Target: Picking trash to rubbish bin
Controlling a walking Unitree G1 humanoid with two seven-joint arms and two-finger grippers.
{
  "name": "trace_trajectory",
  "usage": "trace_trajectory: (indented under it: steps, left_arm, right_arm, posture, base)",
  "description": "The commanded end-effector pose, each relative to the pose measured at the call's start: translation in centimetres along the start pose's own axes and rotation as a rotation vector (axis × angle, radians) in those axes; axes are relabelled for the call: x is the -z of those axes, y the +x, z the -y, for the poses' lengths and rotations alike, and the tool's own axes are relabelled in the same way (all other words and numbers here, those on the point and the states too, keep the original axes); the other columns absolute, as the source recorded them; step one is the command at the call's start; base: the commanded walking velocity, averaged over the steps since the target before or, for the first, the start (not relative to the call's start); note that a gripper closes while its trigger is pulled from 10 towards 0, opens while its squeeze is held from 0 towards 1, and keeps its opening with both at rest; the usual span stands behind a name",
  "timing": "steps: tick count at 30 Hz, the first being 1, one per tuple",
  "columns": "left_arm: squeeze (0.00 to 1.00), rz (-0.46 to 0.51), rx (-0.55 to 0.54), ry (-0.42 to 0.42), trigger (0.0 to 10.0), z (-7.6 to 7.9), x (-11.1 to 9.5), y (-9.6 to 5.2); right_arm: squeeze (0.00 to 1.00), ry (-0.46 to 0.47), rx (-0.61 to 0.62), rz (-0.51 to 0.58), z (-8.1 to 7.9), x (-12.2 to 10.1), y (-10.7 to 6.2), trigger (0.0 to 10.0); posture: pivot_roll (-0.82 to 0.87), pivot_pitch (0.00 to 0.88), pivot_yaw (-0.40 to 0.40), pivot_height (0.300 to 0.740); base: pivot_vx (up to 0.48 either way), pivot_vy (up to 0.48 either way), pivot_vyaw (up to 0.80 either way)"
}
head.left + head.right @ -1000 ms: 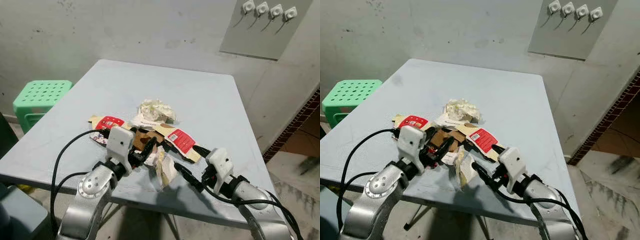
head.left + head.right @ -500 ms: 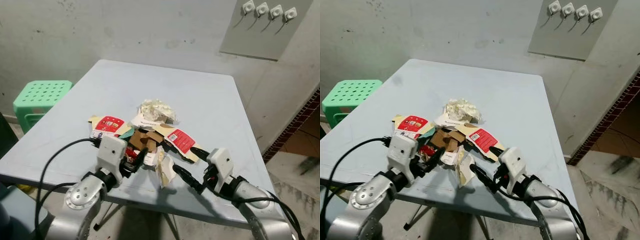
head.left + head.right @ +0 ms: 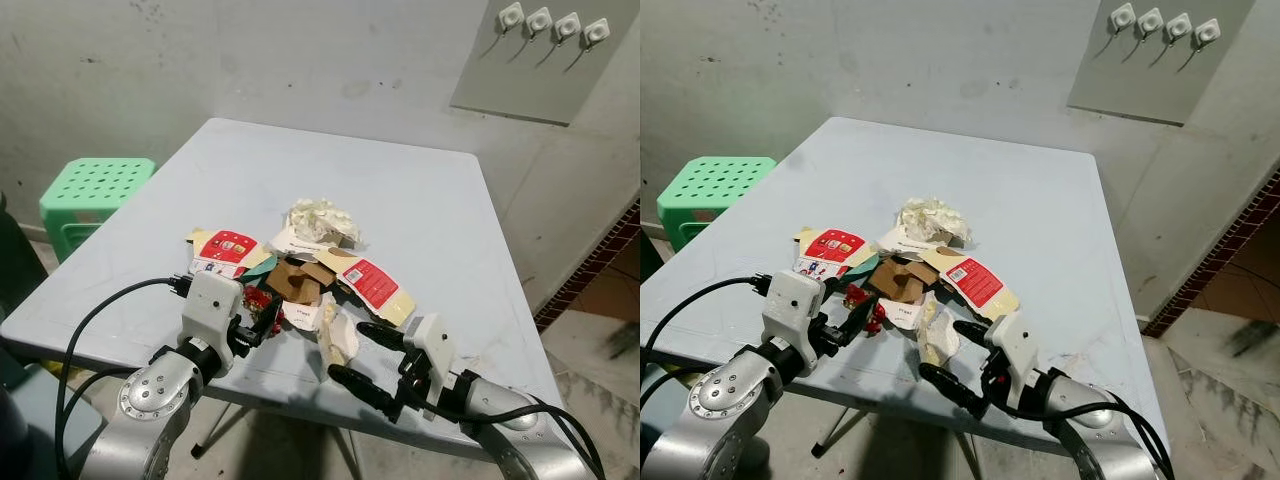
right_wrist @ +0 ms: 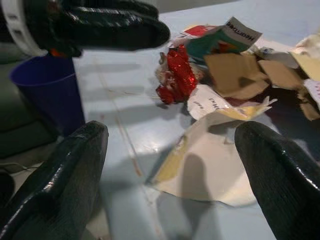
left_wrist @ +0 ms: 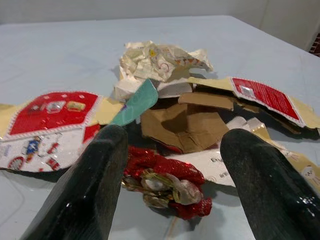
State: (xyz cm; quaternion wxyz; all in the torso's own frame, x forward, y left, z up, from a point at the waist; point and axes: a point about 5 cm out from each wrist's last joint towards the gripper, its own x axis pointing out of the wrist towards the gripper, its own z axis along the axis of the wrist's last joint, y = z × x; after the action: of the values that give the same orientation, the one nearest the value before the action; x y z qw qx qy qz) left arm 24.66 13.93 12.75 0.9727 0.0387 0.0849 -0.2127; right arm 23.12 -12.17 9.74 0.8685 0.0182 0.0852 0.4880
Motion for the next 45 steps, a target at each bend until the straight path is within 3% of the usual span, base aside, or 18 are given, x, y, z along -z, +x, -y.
trace_trajectory:
  steps: [1, 6, 13, 19, 21, 25, 26, 45]
  left_arm:
    - [0.00, -0.020, 0.004, -0.002, 10.0, 0.1, 0.6, 0.6]
    - [0.00, -0.036, 0.006, -0.027, 10.0, 0.3, 1.4, 2.1]
    - [0.00, -0.063, -0.010, -0.050, 10.0, 0.1, 2.3, 3.0]
    - [0.00, -0.160, -0.067, -0.076, 10.0, -0.5, 4.7, 3.9]
    - [0.00, -0.233, -0.086, -0.103, 10.0, -0.8, 5.8, 3.9]
    - [0.00, -0.243, -0.064, -0.148, 10.0, -0.6, 6.2, 3.8]
    - [0.00, -0.248, -0.053, -0.174, 0.0, -0.7, 6.5, 3.8]
    - [0.00, -0.214, -0.036, -0.144, 0.0, -1.3, 5.2, 3.9]
  right_arm:
    - [0.00, -0.002, -0.012, 0.013, -0.1, -0.6, -0.1, 10.0]
    - [0.00, -0.001, -0.013, 0.028, -0.2, -1.2, 0.1, 10.0]
    - [0.00, 0.015, 0.001, 0.051, -0.3, -1.9, -0.1, 10.0]
    - [0.00, 0.029, 0.027, 0.073, -0.5, -2.5, -0.4, 10.0]
    - [0.00, 0.028, 0.041, 0.081, -0.4, -2.9, -0.8, 10.0]
    - [0.00, 0.027, 0.049, 0.083, -0.3, -3.0, -0.9, 10.0]
    - [0.00, 0.027, 0.058, 0.086, -0.3, -3.2, -1.0, 10.0]
    - [0.00, 0.015, 0.085, 0.123, 0.5, -4.1, -0.1, 10.0]
  posture:
    - [0.02, 0.000, -0.074, 0.740]
    - [-0.01, 0.000, -0.073, 0.740]
    - [-0.04, 0.000, -0.068, 0.740]
    - [-0.07, 0.000, -0.060, 0.740]
    - [-0.08, 0.000, -0.056, 0.740]
    - [-0.08, 0.000, -0.055, 0.740]
    - [-0.08, 0.000, -0.055, 0.740]
    - [-0.04, 0.000, -0.055, 0.740]
  base:
    - [0.000, 0.000, 0.00]
    - [0.000, 0.000, 0.00]
    - [0.000, 0.000, 0.00]
    - [0.000, 0.000, 0.00]
    - [0.000, 0.000, 0.00]
    - [0.000, 0.000, 0.00]
    - [0.000, 0.000, 0.00]
    - [0.000, 0.000, 0.00]
